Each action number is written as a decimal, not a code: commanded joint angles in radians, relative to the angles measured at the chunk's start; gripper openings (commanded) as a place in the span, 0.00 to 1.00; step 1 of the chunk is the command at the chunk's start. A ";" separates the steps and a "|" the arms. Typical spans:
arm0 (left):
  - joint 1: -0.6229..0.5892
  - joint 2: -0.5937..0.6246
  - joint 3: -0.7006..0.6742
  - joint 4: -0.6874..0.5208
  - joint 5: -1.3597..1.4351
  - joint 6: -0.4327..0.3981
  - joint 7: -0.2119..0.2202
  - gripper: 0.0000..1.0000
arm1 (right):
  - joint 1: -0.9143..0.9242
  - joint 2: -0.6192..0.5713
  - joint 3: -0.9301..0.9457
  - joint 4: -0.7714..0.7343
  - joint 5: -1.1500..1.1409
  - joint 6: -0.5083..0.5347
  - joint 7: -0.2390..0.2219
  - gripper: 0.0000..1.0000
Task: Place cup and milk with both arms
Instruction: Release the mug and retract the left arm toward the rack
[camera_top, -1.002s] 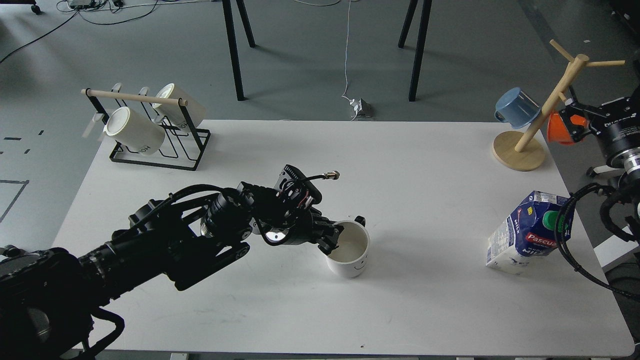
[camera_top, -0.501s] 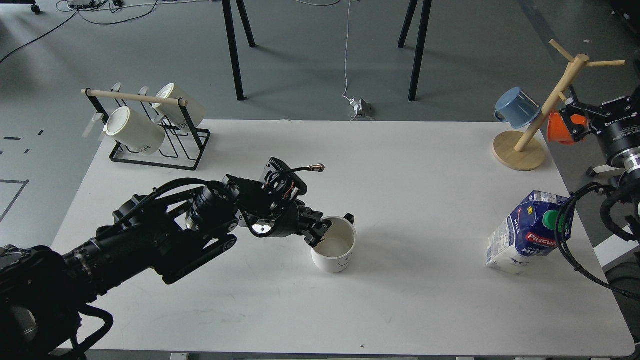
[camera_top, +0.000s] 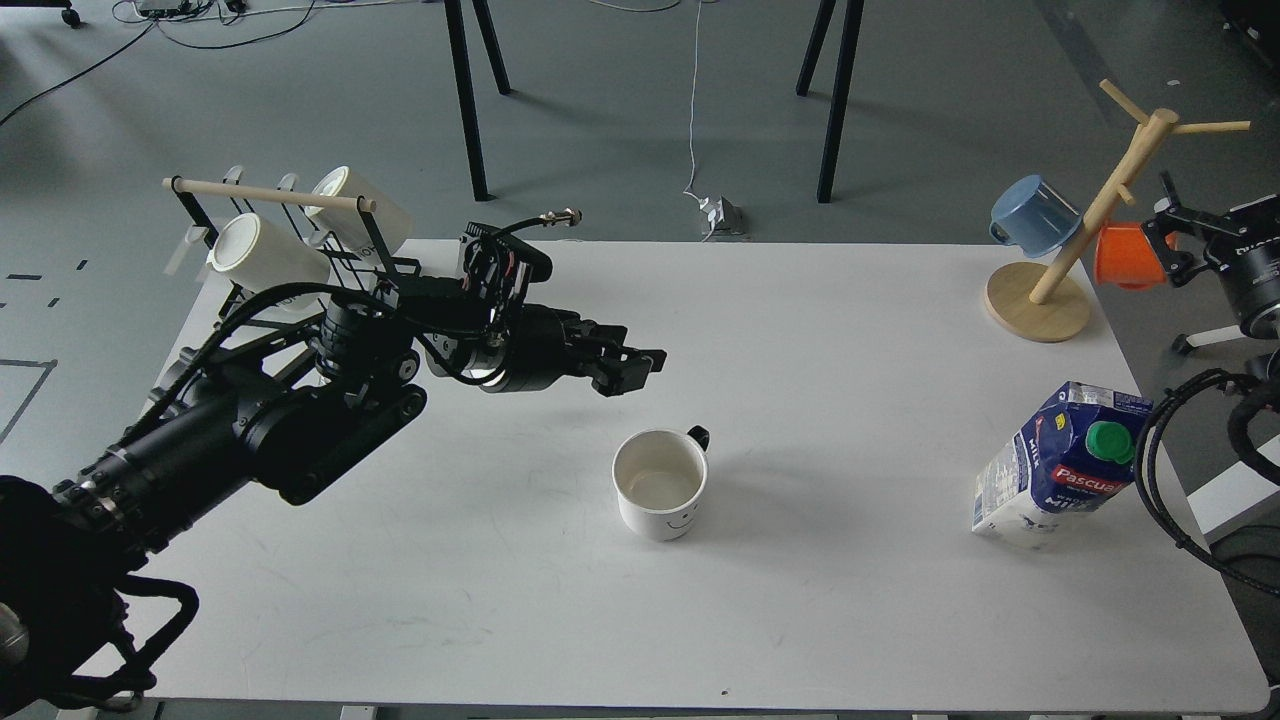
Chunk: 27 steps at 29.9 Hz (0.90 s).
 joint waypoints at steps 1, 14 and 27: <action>-0.003 0.020 -0.134 0.006 -0.200 0.004 -0.021 0.79 | -0.036 -0.036 0.025 0.014 0.024 0.000 -0.007 0.99; 0.002 0.058 -0.270 0.091 -1.026 0.162 -0.027 0.99 | -0.458 -0.126 0.145 0.340 0.136 0.000 0.004 0.99; 0.017 0.103 -0.268 0.288 -1.726 0.143 -0.001 1.00 | -0.978 0.019 0.248 0.575 0.179 0.000 0.013 0.99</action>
